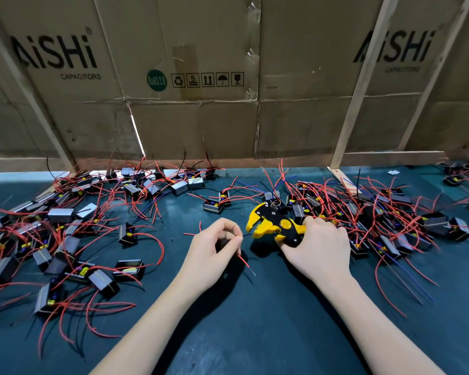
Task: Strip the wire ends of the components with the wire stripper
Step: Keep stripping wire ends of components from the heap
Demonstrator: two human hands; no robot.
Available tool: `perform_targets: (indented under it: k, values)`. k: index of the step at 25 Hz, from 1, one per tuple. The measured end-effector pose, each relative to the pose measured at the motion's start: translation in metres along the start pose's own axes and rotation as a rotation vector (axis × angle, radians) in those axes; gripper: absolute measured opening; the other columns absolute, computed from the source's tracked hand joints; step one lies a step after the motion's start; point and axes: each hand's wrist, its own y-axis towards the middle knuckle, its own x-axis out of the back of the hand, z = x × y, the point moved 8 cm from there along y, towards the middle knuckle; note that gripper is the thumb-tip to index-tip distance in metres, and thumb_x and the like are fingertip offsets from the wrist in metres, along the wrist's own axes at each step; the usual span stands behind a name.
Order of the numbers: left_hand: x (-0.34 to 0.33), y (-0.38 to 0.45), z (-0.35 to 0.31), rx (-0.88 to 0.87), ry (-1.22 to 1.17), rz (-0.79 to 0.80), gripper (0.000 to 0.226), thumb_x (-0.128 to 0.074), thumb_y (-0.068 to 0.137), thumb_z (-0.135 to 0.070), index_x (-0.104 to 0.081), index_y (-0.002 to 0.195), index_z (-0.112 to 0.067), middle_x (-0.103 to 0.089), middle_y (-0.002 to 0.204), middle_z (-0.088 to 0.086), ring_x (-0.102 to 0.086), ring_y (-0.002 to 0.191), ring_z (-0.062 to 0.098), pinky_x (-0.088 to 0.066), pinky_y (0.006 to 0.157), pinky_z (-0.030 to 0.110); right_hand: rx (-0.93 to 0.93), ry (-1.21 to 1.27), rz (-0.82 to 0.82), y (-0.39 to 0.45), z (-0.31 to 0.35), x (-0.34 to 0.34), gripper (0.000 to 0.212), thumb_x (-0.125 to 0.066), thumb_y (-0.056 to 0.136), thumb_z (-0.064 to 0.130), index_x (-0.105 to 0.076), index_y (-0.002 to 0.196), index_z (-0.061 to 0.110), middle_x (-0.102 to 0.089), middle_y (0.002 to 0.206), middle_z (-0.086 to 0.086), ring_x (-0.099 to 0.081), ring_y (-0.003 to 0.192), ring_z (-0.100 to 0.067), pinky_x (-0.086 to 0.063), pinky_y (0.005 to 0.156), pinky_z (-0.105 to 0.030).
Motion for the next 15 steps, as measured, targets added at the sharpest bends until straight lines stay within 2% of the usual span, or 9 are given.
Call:
perform_targets:
  k: [3, 6, 9, 11, 15]
  values:
    - [0.0021, 0.0009, 0.0072, 0.051, -0.036, -0.03, 0.013, -0.063, 0.092, -0.01, -0.06, 0.083, -0.019, -0.066, 0.061, -0.004, -0.047, 0.058, 0.008, -0.04, 0.068, 0.017, 0.012, -0.013, -0.011, -0.0005, 0.0031, 0.0007, 0.053, -0.059, 0.071, 0.067, -0.057, 0.087, 0.017, -0.066, 0.091, 0.0, -0.061, 0.091, -0.026, -0.037, 0.079, -0.037]
    - [0.0042, 0.001, 0.0103, 0.075, 0.015, -0.093, 0.012, -0.065, 0.09, -0.015, -0.062, 0.08, -0.02, -0.067, 0.056, -0.006, -0.05, 0.057, 0.005, -0.043, 0.069, 0.023, 0.017, -0.032, -0.02, -0.0005, 0.0049, 0.0013, 0.054, -0.059, 0.071, 0.068, -0.057, 0.088, 0.016, -0.065, 0.091, -0.001, -0.061, 0.09, -0.026, -0.037, 0.077, -0.037]
    - [0.0015, -0.0002, 0.0093, 0.07, 0.068, -0.114, 0.014, -0.065, 0.091, -0.019, -0.066, 0.077, -0.022, -0.068, 0.056, -0.008, -0.055, 0.058, -0.001, -0.044, 0.073, 0.022, 0.03, -0.039, -0.034, -0.0008, 0.0077, 0.0023, 0.056, -0.062, 0.07, 0.068, -0.059, 0.087, 0.015, -0.066, 0.09, -0.002, -0.061, 0.088, -0.027, -0.036, 0.077, -0.037]
    - [-0.0006, -0.0005, 0.0086, 0.078, 0.055, -0.111, 0.017, -0.064, 0.093, -0.019, -0.065, 0.076, -0.022, -0.068, 0.057, -0.007, -0.054, 0.055, -0.001, -0.044, 0.065, 0.022, 0.033, -0.056, -0.033, -0.0009, 0.0091, 0.0024, 0.057, -0.062, 0.07, 0.068, -0.059, 0.089, 0.014, -0.066, 0.091, -0.003, -0.061, 0.09, -0.026, -0.036, 0.078, -0.037]
    - [-0.0024, -0.0017, 0.0043, 0.075, -0.075, -0.106, 0.017, -0.061, 0.095, -0.017, -0.062, 0.078, -0.018, -0.069, 0.059, -0.001, -0.048, 0.046, 0.0, -0.036, 0.053, 0.008, 0.025, -0.08, -0.005, -0.0014, 0.0101, -0.0007, 0.058, -0.058, 0.072, 0.069, -0.059, 0.093, 0.015, -0.066, 0.096, -0.002, -0.061, 0.094, -0.025, -0.035, 0.082, -0.038]
